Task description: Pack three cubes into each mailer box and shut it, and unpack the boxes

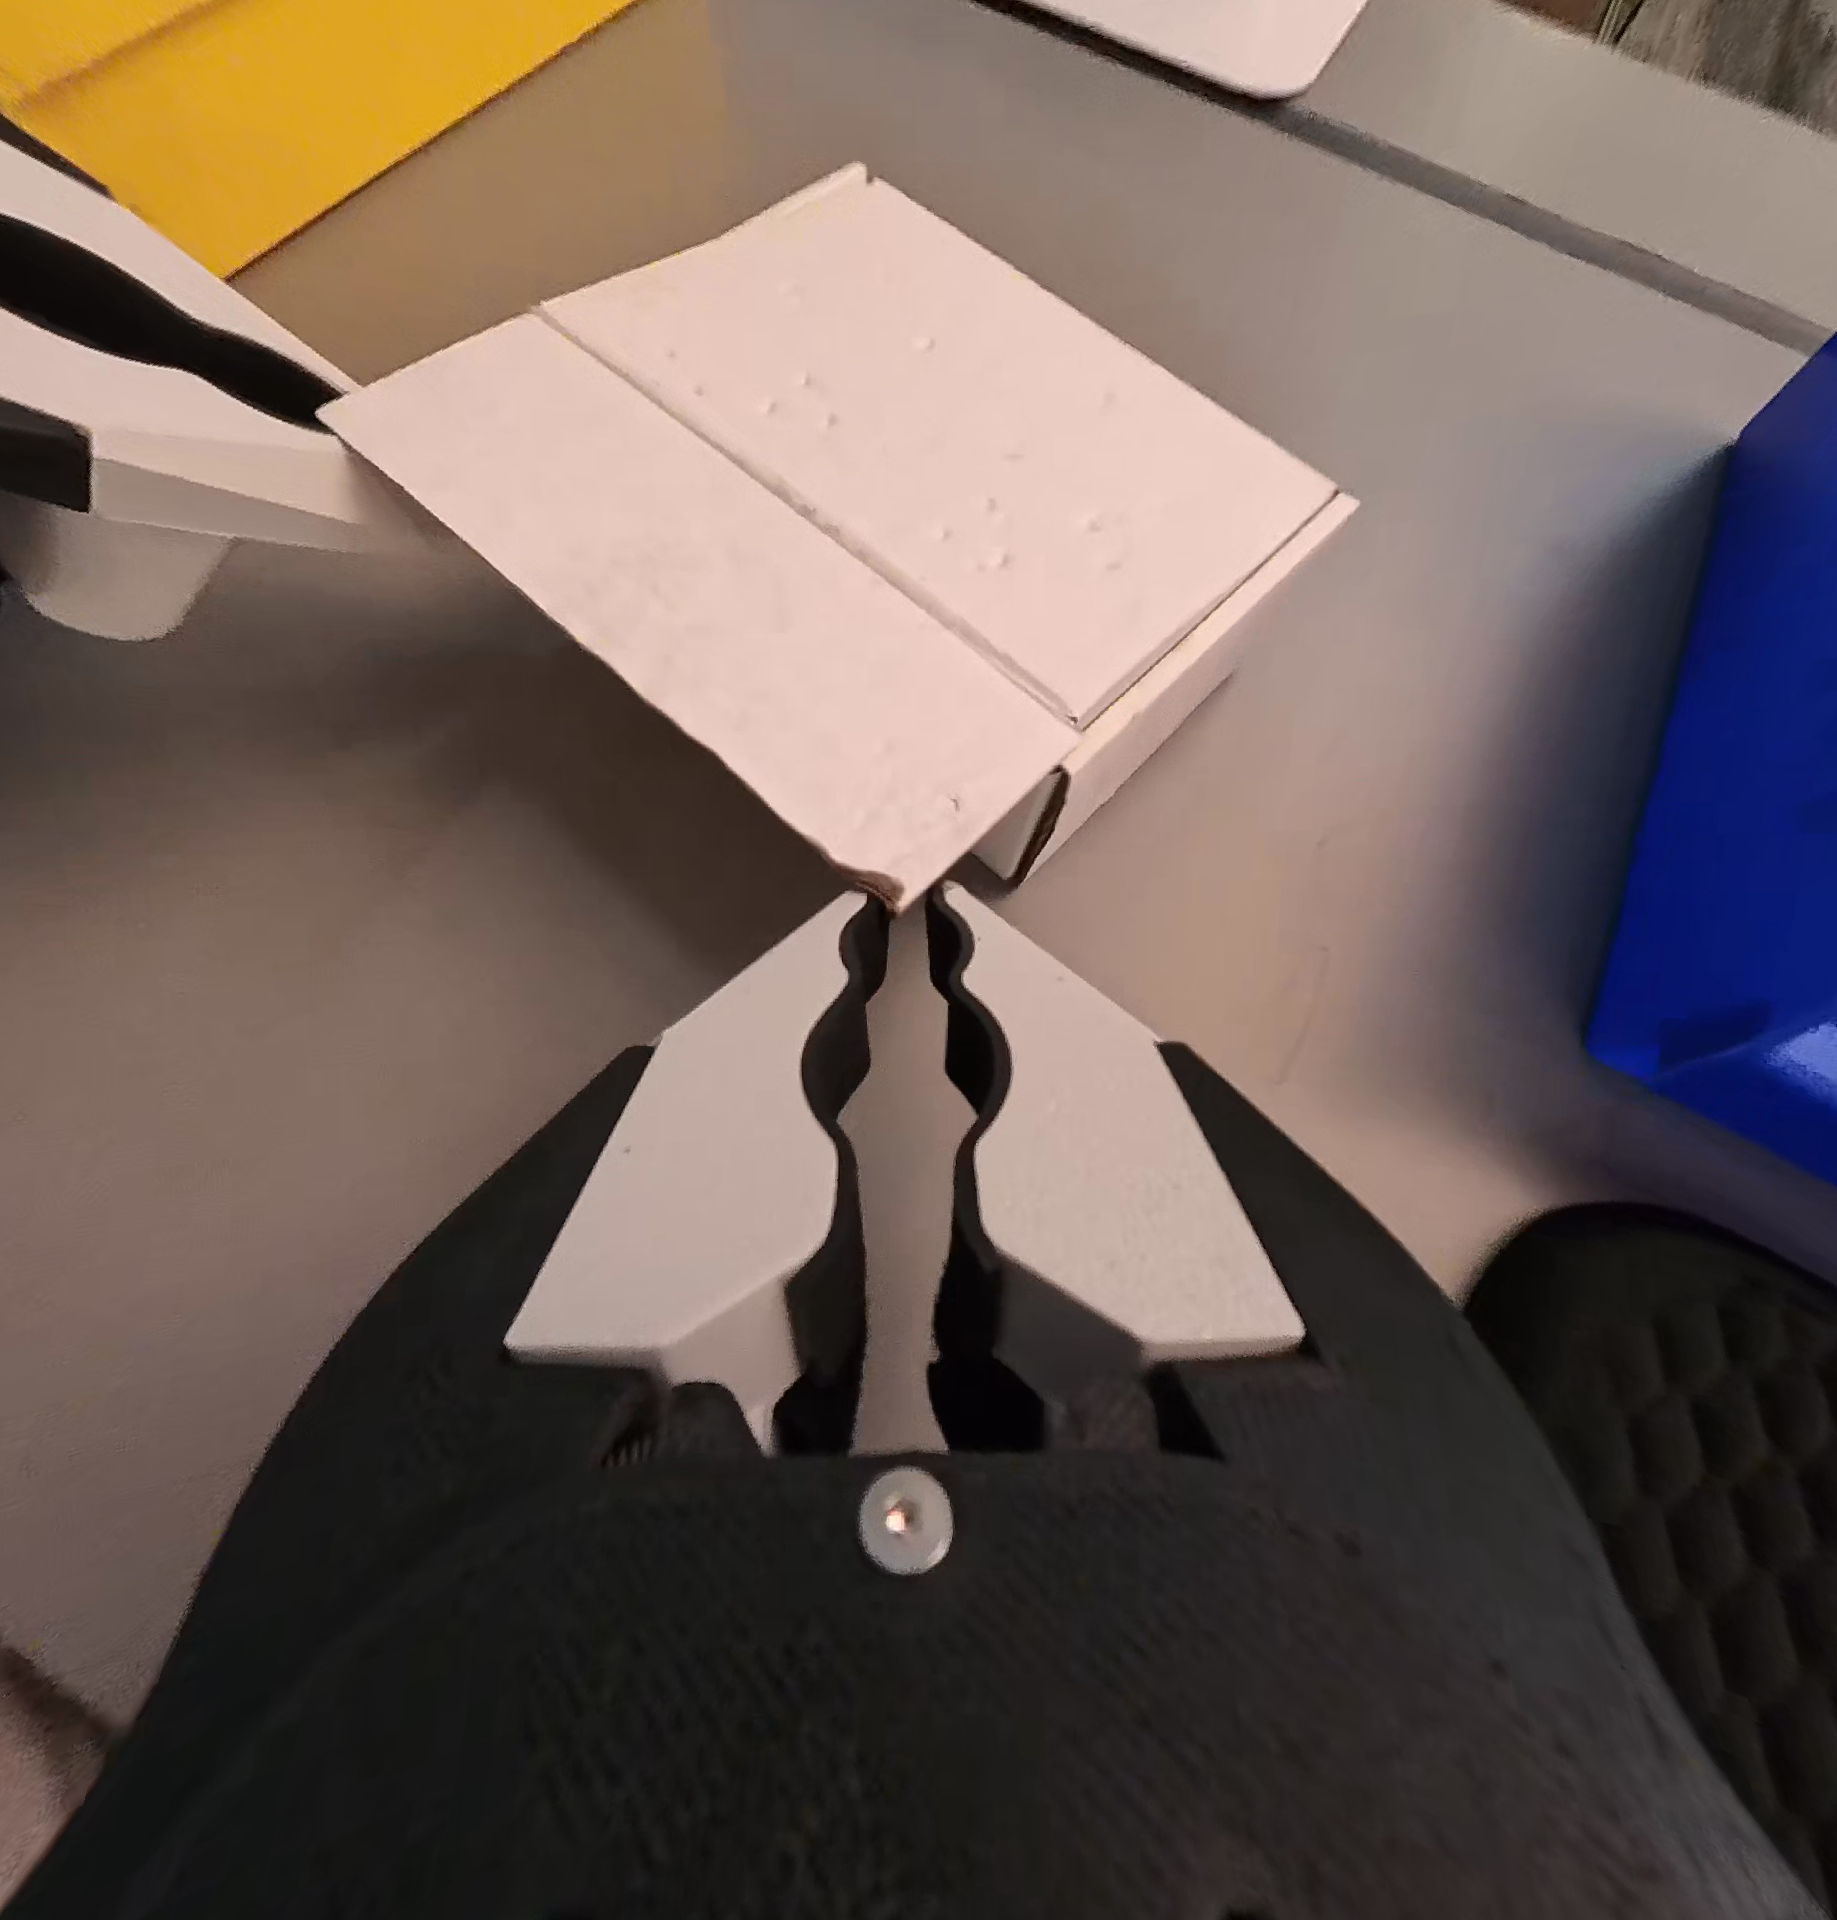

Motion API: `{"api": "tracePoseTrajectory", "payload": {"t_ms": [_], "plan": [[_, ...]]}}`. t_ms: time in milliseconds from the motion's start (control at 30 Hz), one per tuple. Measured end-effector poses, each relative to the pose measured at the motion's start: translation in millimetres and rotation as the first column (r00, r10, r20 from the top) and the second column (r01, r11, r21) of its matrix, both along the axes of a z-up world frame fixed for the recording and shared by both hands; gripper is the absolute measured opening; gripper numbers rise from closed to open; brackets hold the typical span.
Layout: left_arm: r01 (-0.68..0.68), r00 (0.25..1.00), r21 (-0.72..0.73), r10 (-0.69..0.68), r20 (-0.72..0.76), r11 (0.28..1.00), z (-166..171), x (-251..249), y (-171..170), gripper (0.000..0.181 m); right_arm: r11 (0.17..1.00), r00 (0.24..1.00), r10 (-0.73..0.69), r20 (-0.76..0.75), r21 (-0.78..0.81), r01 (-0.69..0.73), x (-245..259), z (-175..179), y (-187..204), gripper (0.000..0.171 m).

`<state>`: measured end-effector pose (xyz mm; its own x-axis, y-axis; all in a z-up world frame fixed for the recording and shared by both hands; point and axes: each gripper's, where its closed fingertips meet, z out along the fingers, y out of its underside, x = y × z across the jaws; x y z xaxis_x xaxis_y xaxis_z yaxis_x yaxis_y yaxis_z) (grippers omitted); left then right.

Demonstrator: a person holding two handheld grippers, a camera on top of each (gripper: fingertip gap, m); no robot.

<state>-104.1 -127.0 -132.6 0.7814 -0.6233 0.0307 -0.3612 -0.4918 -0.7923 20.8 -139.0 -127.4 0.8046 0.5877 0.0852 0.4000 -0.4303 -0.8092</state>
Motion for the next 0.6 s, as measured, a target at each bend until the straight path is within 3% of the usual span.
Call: {"api": "tracePoseTrajectory", "payload": {"t_ms": [33,233,400,600], "plan": [[-0.003,1.0,0.004,0.003,-0.001,1.0,-1,0,1,0.01,1.0,1.0,0.011,-0.001,0.027,-0.011,-1,1,1,0.007],[0.015,1.0,-0.036,-0.014,0.026,0.999,-6,5,1,0.038,0.99,0.991,0.134,-0.03,0.042,-0.132,-19,-11,-4,0.056],[0.012,1.0,-0.033,-0.012,0.008,0.999,-8,2,2,0.044,0.986,0.98,0.163,-0.112,0.034,-0.16,-22,-10,-7,0.063],[0.037,0.994,-0.089,-0.028,0.102,0.995,-4,0,-3,0.047,0.985,0.971,0.175,-0.163,0.026,-0.173,-10,-1,-8,0.068]]}}
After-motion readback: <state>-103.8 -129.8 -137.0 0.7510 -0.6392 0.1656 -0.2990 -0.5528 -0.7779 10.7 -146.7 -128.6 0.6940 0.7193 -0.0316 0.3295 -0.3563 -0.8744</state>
